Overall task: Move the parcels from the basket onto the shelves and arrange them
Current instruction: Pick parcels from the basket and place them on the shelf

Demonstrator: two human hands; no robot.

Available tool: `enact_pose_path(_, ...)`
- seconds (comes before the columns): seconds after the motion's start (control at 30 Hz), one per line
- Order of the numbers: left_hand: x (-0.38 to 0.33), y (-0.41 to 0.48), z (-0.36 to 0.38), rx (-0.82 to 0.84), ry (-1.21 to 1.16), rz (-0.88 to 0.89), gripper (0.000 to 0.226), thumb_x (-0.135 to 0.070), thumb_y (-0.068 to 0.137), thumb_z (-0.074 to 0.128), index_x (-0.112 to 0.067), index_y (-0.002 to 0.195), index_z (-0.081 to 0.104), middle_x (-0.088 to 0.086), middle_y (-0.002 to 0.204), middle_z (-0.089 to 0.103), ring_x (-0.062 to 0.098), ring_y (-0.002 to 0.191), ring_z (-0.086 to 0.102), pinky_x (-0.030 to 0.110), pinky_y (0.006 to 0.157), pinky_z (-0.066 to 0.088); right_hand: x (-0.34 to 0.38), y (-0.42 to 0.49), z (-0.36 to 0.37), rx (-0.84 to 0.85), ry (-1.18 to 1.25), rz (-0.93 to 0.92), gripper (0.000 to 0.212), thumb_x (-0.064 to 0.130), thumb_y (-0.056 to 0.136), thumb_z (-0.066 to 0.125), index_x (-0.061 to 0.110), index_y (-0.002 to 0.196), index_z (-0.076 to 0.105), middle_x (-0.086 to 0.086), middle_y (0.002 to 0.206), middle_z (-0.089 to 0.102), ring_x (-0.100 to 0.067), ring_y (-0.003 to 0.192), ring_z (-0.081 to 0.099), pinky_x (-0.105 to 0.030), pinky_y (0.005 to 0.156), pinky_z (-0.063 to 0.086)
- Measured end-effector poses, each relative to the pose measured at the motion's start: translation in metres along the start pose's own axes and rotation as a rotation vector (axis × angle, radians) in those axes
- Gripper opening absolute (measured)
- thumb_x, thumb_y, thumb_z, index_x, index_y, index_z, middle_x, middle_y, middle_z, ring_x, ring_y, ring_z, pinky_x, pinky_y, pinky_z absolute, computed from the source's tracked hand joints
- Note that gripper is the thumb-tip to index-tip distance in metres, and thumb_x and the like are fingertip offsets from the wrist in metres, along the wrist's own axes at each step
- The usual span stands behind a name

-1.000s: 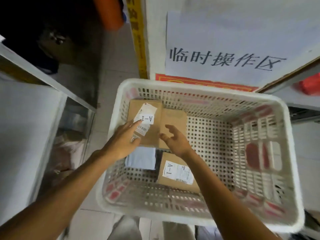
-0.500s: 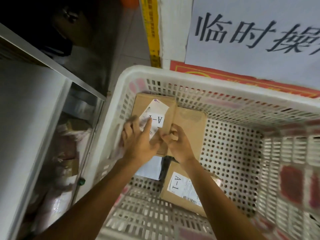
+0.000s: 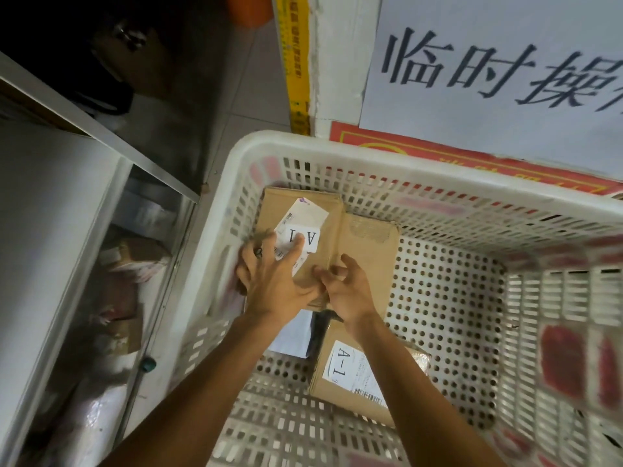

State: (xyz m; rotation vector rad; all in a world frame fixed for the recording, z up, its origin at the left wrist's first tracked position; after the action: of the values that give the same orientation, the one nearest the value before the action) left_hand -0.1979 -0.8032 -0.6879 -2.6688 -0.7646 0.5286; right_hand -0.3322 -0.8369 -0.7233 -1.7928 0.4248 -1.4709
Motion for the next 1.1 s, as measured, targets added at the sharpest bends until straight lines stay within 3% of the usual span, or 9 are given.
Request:
enact_pose_path(0.1,-0.005,-0.006,0.000,0.084,-0.136,0.069,0.076,-0.063,0.075,0.062,-0.041,0.143,0.037,-0.003,0.142,0.022,0.030,0.135,0.015,0.047,0.113,0.024,0.002,-0.011,-0.017,-0.008,-0.032,-0.023,0.031,0.011,0.093,0.063,0.001,0.120,0.053,-0.002,0.099,0.065,-0.030,0.092,0.066,-0.050,0.085,0.056)
enact_pose_path(0.27,-0.014,-0.018,0.008,0.152,-0.296,0.359,0.064,-0.025,0.086,0.069,-0.027,0.144,0.042,-0.001,0.148,0.020,0.008,0.139,0.020,0.029,0.110,0.031,-0.017,-0.025,-0.053,0.018,0.065,0.024,0.037,0.011,0.092,0.063,0.011,0.128,0.053,-0.010,0.117,0.057,-0.029,0.109,0.059,-0.048,0.083,0.058)
enact_pose_path(0.37,0.008,-0.013,0.027,0.253,-0.483,0.106,0.096,-0.028,0.078,0.078,-0.033,0.152,0.015,-0.003,0.158,-0.001,0.012,0.146,0.000,0.037,0.115,0.023,-0.025,-0.018,-0.060,0.036,0.099,0.048,0.044,0.013,0.092,0.065,0.015,0.133,0.050,-0.006,0.119,0.057,-0.023,0.108,0.060,-0.032,0.068,0.058)
enact_pose_path(0.47,0.015,-0.010,0.048,0.435,-0.915,-0.132,0.079,-0.012,0.073,0.082,-0.028,0.134,0.035,-0.010,0.133,0.056,0.014,0.131,0.046,0.024,0.088,0.052,-0.026,-0.014,-0.054,0.040,0.080,0.014,0.053,0.022,0.090,0.068,0.022,0.137,0.043,0.002,0.120,0.057,-0.019,0.111,0.059,-0.035,0.079,0.058)
enact_pose_path(0.57,0.014,-0.008,0.055,0.466,-0.961,-0.118,0.062,-0.010,0.069,0.083,-0.032,0.115,0.048,-0.020,0.094,0.069,-0.004,0.088,0.067,0.012,0.059,0.051,-0.032,-0.018,-0.045,0.044,0.080,-0.032,0.058,0.026,0.089,0.069,0.025,0.141,0.041,0.004,0.122,0.060,-0.016,0.112,0.061,-0.037,0.093,0.055)
enact_pose_path(0.67,0.019,-0.015,0.058,0.507,-0.973,-0.129,0.069,-0.009,0.071,0.081,-0.032,0.125,0.045,-0.016,0.103,0.068,-0.002,0.089,0.067,0.017,0.063,0.054,-0.043,-0.025,-0.049,0.107,0.185,0.042,0.060,0.022,0.089,0.068,0.029,0.142,0.040,-0.003,0.128,0.063,-0.022,0.112,0.064,-0.046,0.092,0.055)
enact_pose_path(0.8,0.016,-0.033,0.048,0.602,-1.020,-0.110,0.074,-0.005,0.075,0.078,-0.035,0.132,0.041,-0.013,0.108,0.067,0.001,0.090,0.068,0.023,0.067,0.057,-0.047,-0.045,-0.069,0.145,0.223,0.077,0.062,0.019,0.085,0.071,0.035,0.137,0.040,0.002,0.119,0.069,-0.016,0.100,0.070,-0.036,0.071,0.059)
enact_pose_path(1.0,-0.004,-0.040,-0.011,0.545,-1.017,0.041,0.083,-0.023,0.064,0.083,-0.035,0.137,0.044,0.007,0.121,0.059,0.016,0.112,0.060,0.036,0.095,0.050,-0.011,-0.083,-0.088,0.072,0.203,-0.019,0.064,0.032,0.073,0.081,0.039,0.125,0.044,-0.002,0.122,0.066,-0.021,0.103,0.069,-0.051,0.083,0.058)
enact_pose_path(1.1,-0.011,-0.048,-0.035,0.645,-1.056,0.046,0.082,-0.016,0.067,0.083,-0.033,0.136,0.041,0.017,0.124,0.053,0.022,0.110,0.061,0.039,0.088,0.054,0.009,-0.110,-0.089,0.048,0.176,-0.042,0.068,0.036,0.069,0.086,0.038,0.123,0.045,-0.007,0.122,0.065,-0.024,0.103,0.069,-0.048,0.080,0.059)
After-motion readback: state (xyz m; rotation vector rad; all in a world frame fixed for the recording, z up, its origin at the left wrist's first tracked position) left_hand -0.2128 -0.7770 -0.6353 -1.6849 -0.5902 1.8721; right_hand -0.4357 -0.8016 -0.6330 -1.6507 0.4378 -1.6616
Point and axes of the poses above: each hand's wrist, its own y-axis towards the middle knuckle, its own z-axis out of the palm, x = y × z, the point moved 8 cm from there along y, towards the middle knuckle
